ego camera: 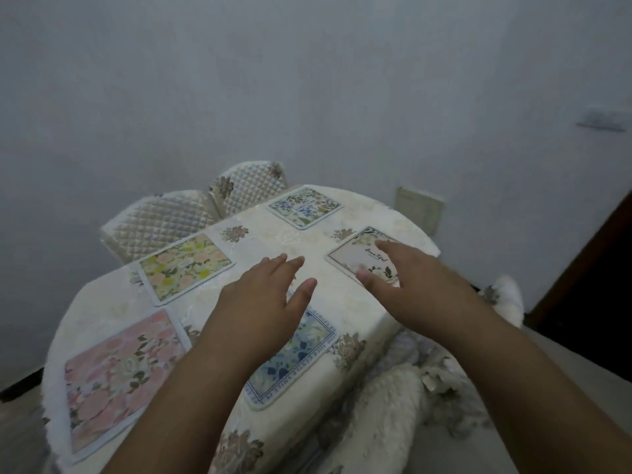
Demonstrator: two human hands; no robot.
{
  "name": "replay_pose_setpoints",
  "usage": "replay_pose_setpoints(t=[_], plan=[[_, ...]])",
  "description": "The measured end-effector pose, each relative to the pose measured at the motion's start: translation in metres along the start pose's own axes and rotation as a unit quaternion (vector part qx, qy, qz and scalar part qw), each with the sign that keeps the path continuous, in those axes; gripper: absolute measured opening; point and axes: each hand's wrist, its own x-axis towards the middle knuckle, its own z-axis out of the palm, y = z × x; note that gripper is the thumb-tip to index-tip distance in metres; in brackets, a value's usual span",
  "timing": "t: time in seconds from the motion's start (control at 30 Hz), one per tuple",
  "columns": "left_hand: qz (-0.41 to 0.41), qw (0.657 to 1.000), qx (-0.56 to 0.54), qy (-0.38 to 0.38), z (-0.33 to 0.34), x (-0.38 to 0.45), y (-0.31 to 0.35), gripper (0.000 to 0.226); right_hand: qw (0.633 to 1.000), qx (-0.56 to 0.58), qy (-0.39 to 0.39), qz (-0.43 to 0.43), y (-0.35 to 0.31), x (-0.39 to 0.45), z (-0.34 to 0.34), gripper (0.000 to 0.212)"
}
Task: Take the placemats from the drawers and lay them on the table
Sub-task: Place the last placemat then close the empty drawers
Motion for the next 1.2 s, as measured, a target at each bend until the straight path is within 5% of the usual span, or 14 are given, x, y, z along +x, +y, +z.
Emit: replay_pose_setpoints(t=[0.33, 0.67, 1.2], plan=[[0.201, 0.978, -0.017, -0.044, 0.014, 0.000, 0.073, 0.058, 0.979, 0.002, 0.063, 0.193, 0.040, -0.114, -0.023, 0.066], [0.385, 0.915, -0.024, -0.118, 0.057, -0.023, 0.203, 0.060, 0.908, -0.011, 0.140, 0.396, 0.110, -0.235, -0.060, 0.072], [0.536, 0.828, 0.040, -0.160, 0.115, -0.110, 0.410, 0.061, 0.822, 0.016, 0.199, 0.534, 0.237, -0.381, -0.093, 0.071]])
